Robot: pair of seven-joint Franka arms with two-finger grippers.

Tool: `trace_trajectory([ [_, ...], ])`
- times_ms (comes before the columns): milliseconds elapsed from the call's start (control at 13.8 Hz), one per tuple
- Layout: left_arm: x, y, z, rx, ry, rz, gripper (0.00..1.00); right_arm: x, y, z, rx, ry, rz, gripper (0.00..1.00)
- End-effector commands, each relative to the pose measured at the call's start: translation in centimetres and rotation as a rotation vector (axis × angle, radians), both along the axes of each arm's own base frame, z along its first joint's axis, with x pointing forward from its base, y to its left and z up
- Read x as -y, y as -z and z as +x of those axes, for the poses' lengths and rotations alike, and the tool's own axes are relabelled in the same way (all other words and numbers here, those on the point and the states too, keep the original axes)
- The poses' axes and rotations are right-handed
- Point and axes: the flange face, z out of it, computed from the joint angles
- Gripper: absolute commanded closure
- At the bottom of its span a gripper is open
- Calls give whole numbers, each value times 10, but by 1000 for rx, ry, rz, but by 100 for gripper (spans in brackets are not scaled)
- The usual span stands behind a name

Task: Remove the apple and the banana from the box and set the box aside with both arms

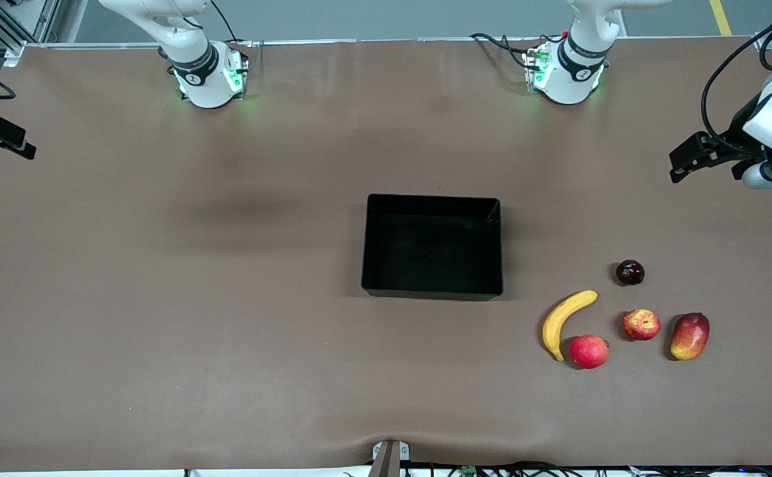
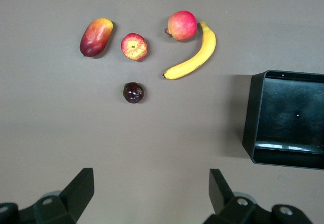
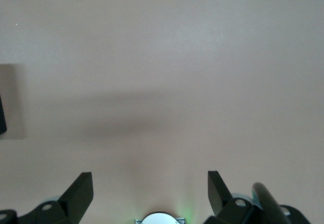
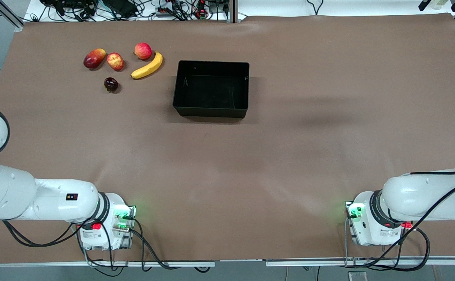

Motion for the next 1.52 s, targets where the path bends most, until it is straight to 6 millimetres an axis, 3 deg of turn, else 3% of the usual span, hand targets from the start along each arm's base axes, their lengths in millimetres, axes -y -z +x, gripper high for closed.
trace_trajectory([
  [0, -2, -1, 0, 9, 11, -23, 0, 4, -4, 1, 7, 1, 2, 0],
  [290, -1, -1, 0, 9, 13, -22, 0, 3, 2, 5, -1, 0, 4, 0],
  [362, -1, 0, 0, 8, 13, -22, 0, 4, 11, 10, -19, 0, 3, 0],
  [435, -1, 0, 0, 8, 13, -22, 0, 3, 31, 21, -56, -13, 3, 0],
  [507, -1, 0, 0, 8, 13, -22, 0, 0, 70, 37, -139, -20, 13, 0],
  [580, -1, -1, 0, 11, 13, -23, 0, 1, 81, 41, -163, -23, 18, 0],
  [652, -2, -1, 1, 14, 12, -23, 0, -6, 85, 42, -172, -31, 22, 0],
  [797, -2, 0, 1, 14, 12, -23, 0, -42, 95, 47, -178, -53, 144, 0],
  [870, -2, 1, 2, 13, 12, -23, 0, -56, 111, 54, -183, -56, 206, 0],
  [1014, -2, 1, 2, 11, 12, -22, 0, -114, 140, 71, -160, -91, 235, 0],
  [1087, -2, 1, 2, 13, 12, -21, 0, -148, 144, 73, -146, -80, 222, 0],
  [1304, -2, 1, 2, 11, 13, -21, 0, -275, 174, 70, -119, 54, 169, 0],
  [1449, -2, 1, 2, 11, 13, -21, 0, -356, 212, 64, -63, 56, 161, 0],
])
